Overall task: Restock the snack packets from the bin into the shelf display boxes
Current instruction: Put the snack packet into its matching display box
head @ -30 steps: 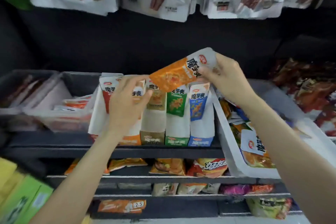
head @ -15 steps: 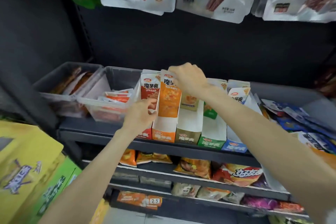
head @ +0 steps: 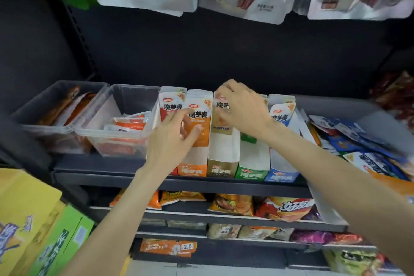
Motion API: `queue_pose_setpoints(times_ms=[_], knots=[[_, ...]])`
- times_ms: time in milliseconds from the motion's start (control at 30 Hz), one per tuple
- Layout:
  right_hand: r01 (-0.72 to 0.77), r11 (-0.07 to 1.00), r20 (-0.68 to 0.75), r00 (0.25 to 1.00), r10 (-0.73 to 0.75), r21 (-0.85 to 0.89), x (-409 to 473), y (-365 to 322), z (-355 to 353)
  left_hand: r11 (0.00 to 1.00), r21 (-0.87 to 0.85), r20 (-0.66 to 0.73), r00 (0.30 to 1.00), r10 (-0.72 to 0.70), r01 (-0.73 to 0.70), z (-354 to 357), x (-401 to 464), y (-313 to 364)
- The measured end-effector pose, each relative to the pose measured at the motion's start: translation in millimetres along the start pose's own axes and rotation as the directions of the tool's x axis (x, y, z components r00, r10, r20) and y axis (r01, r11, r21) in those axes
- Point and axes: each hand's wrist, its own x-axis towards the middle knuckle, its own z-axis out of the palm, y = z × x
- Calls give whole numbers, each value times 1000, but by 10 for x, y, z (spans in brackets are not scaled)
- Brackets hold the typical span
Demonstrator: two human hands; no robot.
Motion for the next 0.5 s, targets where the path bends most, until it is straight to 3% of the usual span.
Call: queue_pose_setpoints(times_ms=[100,200,300,400,500], knots=[[-184,908,188,975,120,377,-547,249,-487,957,-249,68,983,173,-151,97,-36,372],[-445,675,443,876,191,588,-1158,541,-957,861,-407,248,870,426,-306,320,-63,785],[-553,606,406,832,377,571,-1715,926,-1236,764,-518,311,748,586,-384,608,-71,1190],[-608,676,304,794,527,416,-2218,1340,-1318,684,-579,236,712,661,-444,900,-74,1572],[-626,762,347,761,548,169,-2571,1594,-1277,616,-525,148,650,745,-587,1212,-46,1902]])
